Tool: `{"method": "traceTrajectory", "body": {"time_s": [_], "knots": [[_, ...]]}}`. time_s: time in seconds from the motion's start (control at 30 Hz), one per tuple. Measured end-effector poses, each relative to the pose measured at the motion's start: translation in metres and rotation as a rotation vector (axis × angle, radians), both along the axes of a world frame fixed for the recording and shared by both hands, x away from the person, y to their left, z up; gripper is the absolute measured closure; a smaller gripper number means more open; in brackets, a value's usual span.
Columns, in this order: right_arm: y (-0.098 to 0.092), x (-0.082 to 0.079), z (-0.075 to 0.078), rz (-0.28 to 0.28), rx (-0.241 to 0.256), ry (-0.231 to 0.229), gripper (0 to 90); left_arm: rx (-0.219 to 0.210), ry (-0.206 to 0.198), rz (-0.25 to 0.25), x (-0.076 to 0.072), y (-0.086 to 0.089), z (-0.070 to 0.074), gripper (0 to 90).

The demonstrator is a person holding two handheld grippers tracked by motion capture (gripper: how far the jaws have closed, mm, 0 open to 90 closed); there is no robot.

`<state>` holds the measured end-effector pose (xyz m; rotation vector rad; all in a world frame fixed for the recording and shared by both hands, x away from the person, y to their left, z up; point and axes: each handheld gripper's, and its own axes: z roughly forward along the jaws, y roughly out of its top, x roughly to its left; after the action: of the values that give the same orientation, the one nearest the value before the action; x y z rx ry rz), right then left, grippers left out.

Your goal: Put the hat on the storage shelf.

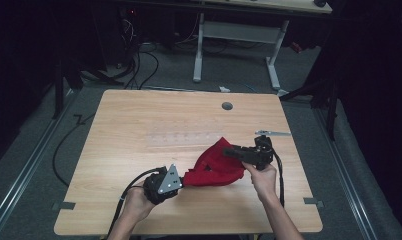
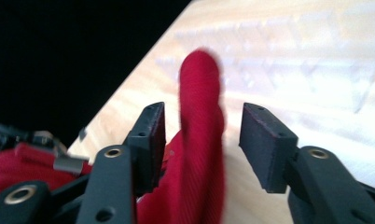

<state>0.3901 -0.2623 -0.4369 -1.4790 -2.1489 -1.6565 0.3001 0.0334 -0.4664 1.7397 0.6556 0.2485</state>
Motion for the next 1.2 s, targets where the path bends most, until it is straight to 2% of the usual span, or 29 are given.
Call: {"method": "traceTrajectory", "body": {"time_s": [0.07,0.2,0.27,0.4,0.5,0.6,0.8,0.9,1.07,1.2], "knots": [[-0.012,0.000,0.009,-0.054,0.017,-0.038,46.3,-0.012,-0.003,0.016,0.001,0.004,0.002,85.4],[-0.021,-0.001,0.016,-0.074,0.028,-0.059,44.3,-0.038,0.000,0.032,0.003,0.011,0.007,85.4],[-0.025,-0.003,0.020,-0.095,0.003,-0.094,43.6,-0.041,0.002,0.052,0.005,0.013,0.008,85.3],[-0.028,-0.005,0.016,-0.112,-0.008,-0.104,41.8,-0.103,0.015,0.089,0.008,0.022,0.011,85.3],[-0.031,-0.007,0.009,-0.122,-0.022,-0.109,40.6,-0.133,0.018,0.117,0.010,0.029,0.015,85.3],[-0.026,-0.007,-0.001,-0.114,-0.081,-0.110,39.7,-0.172,0.017,0.140,0.013,0.035,0.021,85.2],[-0.018,-0.009,-0.033,-0.127,-0.244,-0.086,39.4,-0.244,0.043,0.179,0.020,0.042,0.026,85.2],[-0.017,-0.010,-0.048,-0.135,-0.308,-0.064,39.3,-0.253,0.046,0.194,0.023,0.044,0.027,85.1],[-0.016,-0.011,-0.070,-0.148,-0.409,-0.061,38.4,-0.251,0.037,0.232,0.029,0.046,0.026,85.0],[-0.015,-0.012,-0.081,-0.159,-0.488,-0.063,38.2,-0.276,0.036,0.246,0.033,0.047,0.027,85.0]]}}
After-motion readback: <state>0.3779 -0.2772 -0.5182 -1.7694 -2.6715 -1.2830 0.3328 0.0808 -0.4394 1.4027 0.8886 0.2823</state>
